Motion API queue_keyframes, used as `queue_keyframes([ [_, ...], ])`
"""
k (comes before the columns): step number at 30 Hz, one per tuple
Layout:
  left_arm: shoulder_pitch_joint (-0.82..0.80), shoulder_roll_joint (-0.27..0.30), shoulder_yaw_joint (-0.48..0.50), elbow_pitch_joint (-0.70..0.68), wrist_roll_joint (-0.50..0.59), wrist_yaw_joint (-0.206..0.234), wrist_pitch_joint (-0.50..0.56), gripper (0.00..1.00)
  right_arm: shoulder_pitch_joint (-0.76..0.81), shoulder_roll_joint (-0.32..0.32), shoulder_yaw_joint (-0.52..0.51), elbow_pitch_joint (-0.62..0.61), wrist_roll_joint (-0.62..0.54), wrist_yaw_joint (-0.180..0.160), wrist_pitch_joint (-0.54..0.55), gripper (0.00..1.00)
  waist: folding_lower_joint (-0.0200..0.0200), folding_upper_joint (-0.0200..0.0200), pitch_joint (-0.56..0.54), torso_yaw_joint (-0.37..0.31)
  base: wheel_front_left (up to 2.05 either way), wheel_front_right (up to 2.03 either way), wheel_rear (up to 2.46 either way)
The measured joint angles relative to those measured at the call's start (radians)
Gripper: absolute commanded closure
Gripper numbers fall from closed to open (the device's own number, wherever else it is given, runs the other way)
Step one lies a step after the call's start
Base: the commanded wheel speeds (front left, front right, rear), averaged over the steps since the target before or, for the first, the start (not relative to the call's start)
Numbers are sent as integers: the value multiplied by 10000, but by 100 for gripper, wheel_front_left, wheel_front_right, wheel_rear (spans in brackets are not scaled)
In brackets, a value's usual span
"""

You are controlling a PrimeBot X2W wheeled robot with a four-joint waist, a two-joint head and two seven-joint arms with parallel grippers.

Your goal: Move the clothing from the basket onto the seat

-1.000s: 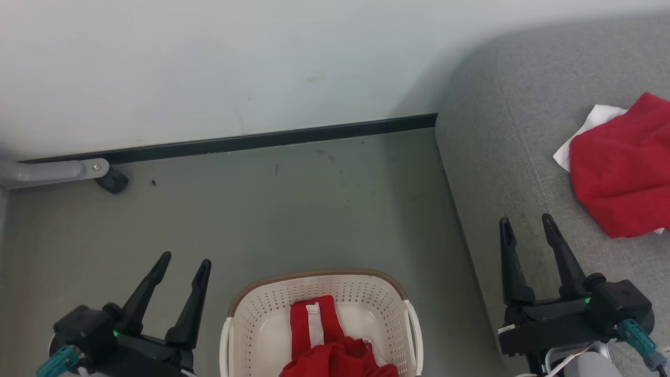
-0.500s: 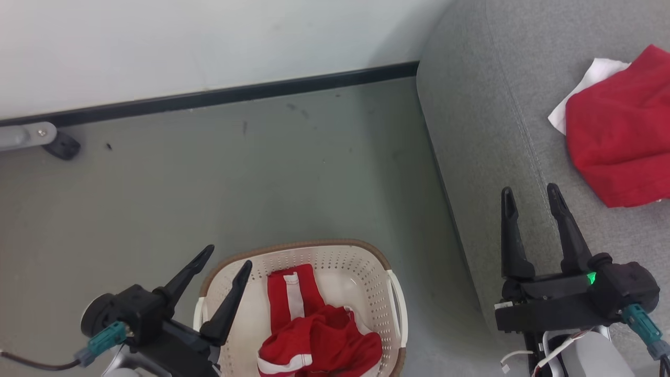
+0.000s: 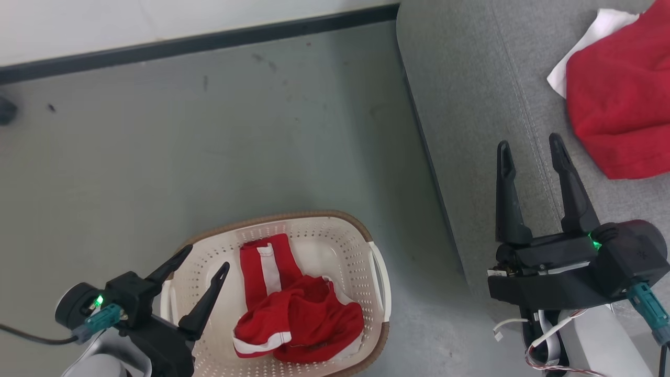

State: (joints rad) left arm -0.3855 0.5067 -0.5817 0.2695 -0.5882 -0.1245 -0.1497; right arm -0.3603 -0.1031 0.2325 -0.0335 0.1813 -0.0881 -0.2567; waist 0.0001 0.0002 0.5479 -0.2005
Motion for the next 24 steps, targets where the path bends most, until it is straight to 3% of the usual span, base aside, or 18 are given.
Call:
queue_keyframes([
  [24,-1673,343,-2638,2057,1210,-6,261,0,-1141,318,368,-671,-435,-176,-2,0,0,0,2159,-664,0,0,0],
])
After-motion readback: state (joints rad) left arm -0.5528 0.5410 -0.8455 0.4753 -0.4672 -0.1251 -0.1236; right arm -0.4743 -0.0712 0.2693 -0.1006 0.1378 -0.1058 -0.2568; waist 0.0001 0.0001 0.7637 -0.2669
